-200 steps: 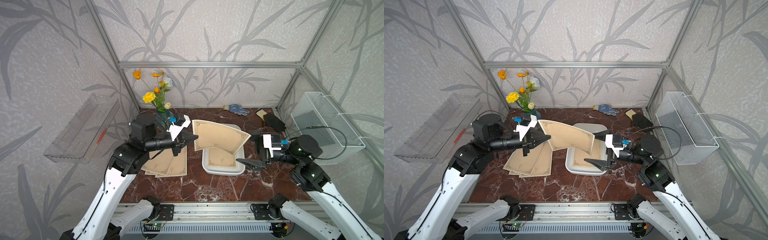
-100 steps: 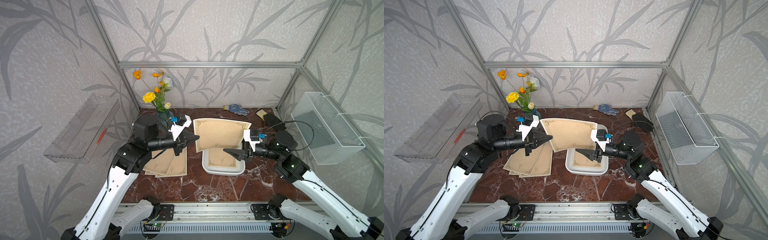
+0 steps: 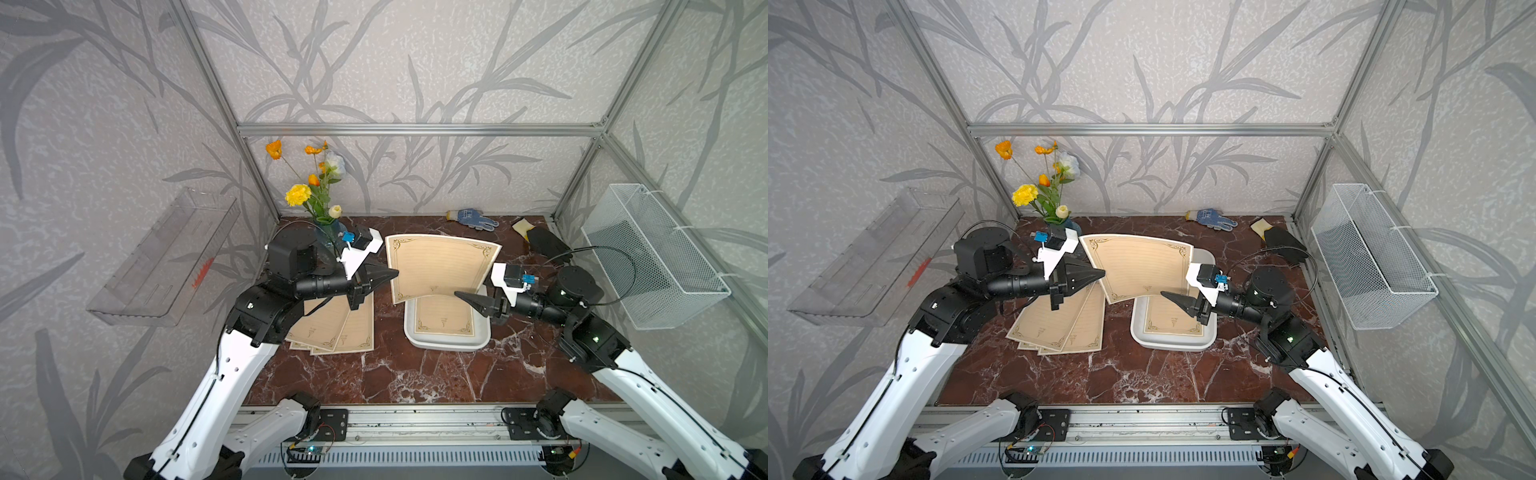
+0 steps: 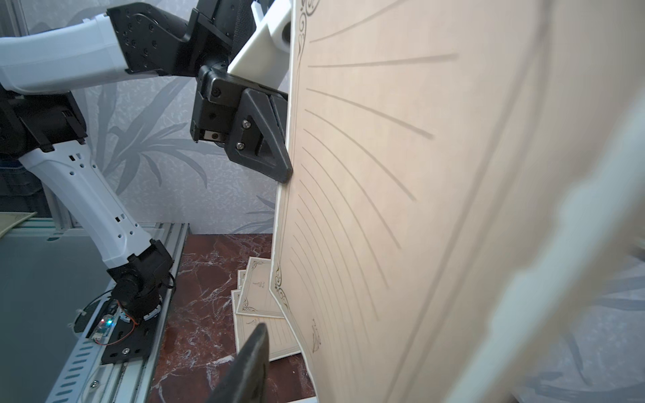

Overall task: Take out the stationery paper from the storage box
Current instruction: Pick up the stationery paper from the storage box.

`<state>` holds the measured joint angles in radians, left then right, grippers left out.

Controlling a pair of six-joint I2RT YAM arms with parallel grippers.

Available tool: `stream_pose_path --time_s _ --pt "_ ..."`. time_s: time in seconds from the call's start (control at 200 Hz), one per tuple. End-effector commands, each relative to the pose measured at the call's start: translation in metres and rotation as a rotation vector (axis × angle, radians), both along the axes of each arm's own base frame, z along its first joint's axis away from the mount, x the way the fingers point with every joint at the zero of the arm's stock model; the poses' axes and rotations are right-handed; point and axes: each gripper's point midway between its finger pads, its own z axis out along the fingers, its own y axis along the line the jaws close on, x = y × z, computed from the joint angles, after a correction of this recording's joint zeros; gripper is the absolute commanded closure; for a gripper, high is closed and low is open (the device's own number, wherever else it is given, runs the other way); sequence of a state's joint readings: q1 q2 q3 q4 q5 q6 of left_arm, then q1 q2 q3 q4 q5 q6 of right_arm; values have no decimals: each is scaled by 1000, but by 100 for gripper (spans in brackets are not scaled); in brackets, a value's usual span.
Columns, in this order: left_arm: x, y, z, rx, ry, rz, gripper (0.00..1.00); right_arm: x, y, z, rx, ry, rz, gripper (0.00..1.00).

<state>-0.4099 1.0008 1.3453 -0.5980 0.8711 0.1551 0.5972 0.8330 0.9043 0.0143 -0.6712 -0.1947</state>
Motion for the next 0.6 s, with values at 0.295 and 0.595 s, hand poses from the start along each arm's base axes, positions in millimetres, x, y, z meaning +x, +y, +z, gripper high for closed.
stream_pose_path --time_s 0.295,0.595 --pt "27 6 -23 29 25 78 100 18 17 -8 38 77 33 100" --pt "70 49 -20 -32 10 350 26 45 38 -29 112 281 35 100"
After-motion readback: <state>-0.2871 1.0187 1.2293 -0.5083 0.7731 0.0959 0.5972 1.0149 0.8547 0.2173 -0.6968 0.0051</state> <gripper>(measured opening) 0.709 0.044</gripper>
